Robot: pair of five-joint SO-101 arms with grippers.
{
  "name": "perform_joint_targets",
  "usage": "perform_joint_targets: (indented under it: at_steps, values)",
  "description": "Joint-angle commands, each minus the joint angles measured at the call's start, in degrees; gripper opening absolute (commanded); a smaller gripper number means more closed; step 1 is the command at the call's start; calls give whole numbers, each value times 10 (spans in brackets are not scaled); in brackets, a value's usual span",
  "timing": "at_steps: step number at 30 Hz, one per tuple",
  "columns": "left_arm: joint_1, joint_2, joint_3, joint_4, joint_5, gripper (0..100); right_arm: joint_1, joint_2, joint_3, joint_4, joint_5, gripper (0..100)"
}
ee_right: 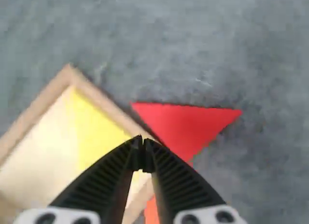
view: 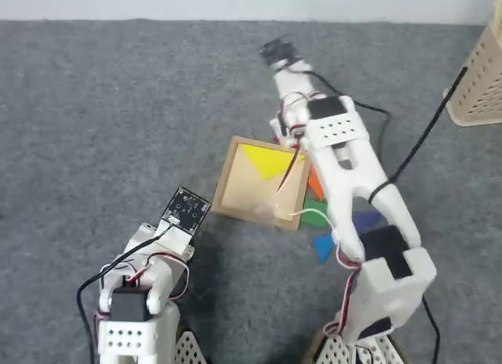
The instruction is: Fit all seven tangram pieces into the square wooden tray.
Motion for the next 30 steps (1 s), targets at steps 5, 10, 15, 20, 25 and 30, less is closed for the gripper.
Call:
perform_joint_targets:
  at_steps: [5,10,15,20,25,30]
  values:
    - [-2,-12,-7,0,4,122,15,135,-137,-33,-120,146]
    - [-2,-12,-7,0,4,122,29,221,-198,2,-138,162]
    - [-2,-12,-7,0,4,122,70,247,-236,48,-140,162]
    - [-2,-12,-7,0,4,122,135,257,-236,95,-135,162]
    - [-2,-12,-7,0,4,122,185,262,-236,167,-85,162]
    - [-2,-12,-7,0,4,122,233,260,-238,204,-62,162]
